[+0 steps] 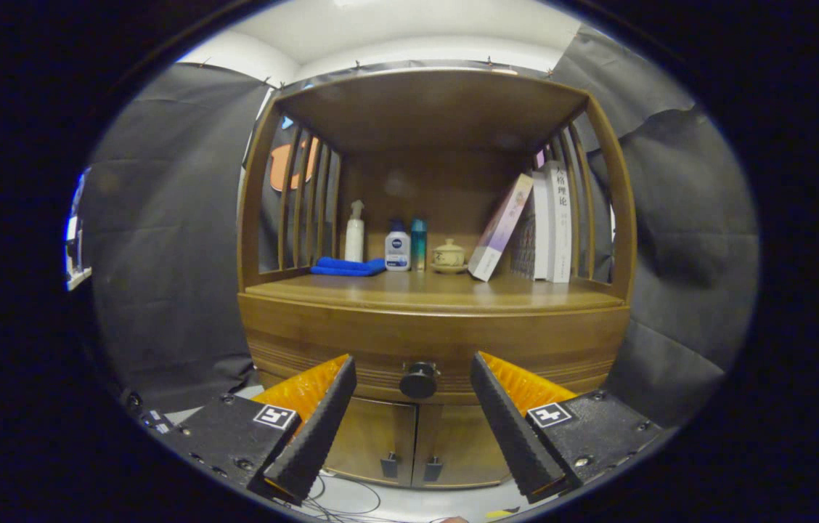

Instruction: Pull open the drawer, take out the items inside it, and place them on the countertop above the cabinet.

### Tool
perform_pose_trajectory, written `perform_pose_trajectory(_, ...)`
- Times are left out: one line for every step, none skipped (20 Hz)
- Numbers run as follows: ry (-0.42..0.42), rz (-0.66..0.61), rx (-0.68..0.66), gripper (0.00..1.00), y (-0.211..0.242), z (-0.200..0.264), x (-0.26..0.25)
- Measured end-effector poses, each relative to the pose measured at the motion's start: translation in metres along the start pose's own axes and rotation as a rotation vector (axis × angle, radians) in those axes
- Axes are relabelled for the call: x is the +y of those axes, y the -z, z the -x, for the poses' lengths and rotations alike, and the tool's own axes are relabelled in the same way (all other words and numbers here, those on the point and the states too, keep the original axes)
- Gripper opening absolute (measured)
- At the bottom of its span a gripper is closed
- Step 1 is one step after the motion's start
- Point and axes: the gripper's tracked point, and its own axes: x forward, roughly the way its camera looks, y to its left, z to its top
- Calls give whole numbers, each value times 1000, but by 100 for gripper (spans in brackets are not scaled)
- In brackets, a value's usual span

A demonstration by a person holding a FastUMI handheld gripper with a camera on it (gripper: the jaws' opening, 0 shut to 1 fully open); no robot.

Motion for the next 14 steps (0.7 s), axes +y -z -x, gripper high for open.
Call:
perform_pose_trajectory(-1, 1, 9, 100, 5, -10, 0)
perform_pose_trajectory(-2, 3, 14, 100, 8, -18, 0)
perform_pose_trajectory(1, 5, 20, 98, 12, -28, -2)
perform_pose_trajectory(5, 8, 26, 96, 16, -35, -3)
perform_pose_trajectory(12, 9, 30, 94, 21, -44, -3)
perform_pose_trajectory(15, 9, 40, 91, 25, -52, -4)
perform_pose_trajectory(18, 6, 48, 90, 30, -59, -3)
perform_pose_trajectory(21, 4, 59, 87, 34, -66, -3)
perform_pose_trajectory(26, 3, 65, 84, 39, -72, -4)
perform_pose_trajectory(33, 3, 70, 80, 41, -76, -6)
perform_pose_trajectory(37, 1, 70, 78, 43, -80, -7)
perform_pose_trajectory(40, -4, 67, 73, 45, -84, -8)
perform_pose_trajectory(44, -11, 69, 70, 47, -87, -8)
perform_pose_trajectory(45, -23, 69, 61, 50, -88, -8)
